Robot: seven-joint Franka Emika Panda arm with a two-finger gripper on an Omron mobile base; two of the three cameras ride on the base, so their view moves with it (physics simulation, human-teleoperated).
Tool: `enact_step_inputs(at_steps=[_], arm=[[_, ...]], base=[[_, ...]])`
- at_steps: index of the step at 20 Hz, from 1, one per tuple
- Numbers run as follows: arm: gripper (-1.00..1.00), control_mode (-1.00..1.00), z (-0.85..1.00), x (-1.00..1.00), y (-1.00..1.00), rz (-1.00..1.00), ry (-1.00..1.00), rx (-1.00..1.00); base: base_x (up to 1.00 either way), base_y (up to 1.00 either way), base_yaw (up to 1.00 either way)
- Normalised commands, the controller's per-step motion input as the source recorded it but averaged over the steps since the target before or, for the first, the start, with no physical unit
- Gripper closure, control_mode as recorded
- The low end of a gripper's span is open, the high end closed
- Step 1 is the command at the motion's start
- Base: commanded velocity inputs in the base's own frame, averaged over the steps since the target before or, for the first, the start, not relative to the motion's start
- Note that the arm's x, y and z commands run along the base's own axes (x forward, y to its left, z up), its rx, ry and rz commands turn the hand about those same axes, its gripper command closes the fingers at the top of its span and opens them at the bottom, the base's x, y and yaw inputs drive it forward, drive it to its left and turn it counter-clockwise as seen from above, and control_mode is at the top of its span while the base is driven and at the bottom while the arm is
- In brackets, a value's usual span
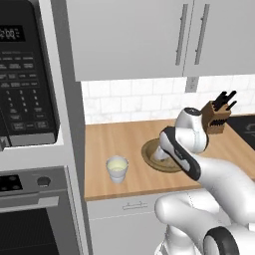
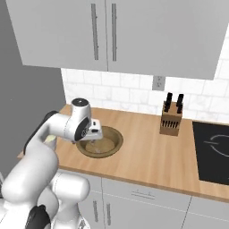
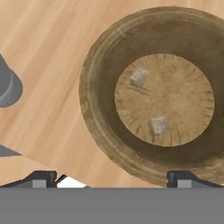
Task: Grab a lemon wedge from the fridge and one ice cube from the ice bowl, and put them in the glass of lemonade.
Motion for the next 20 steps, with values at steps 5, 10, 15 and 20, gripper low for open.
enact_step_inputs(at_steps=[5,10,15,20], arm=[[-1.0,-1.0,-0.18,0.31,0.0,-0.07,0.0,0.0],[-1.0,-1.0,-0.26,0.29,0.0,-0.06,0.0,0.0],[-1.0,-1.0,-0.25,0.22,-0.03,-0.06,0.0,0.0],[-1.0,-1.0,-0.2,0.17,-0.1,-0.05,0.0,0.0]], base=[[0.0,0.0,0.0],[0.0,0.0,0.0],[0.0,0.0,0.0],[0.0,0.0,0.0]])
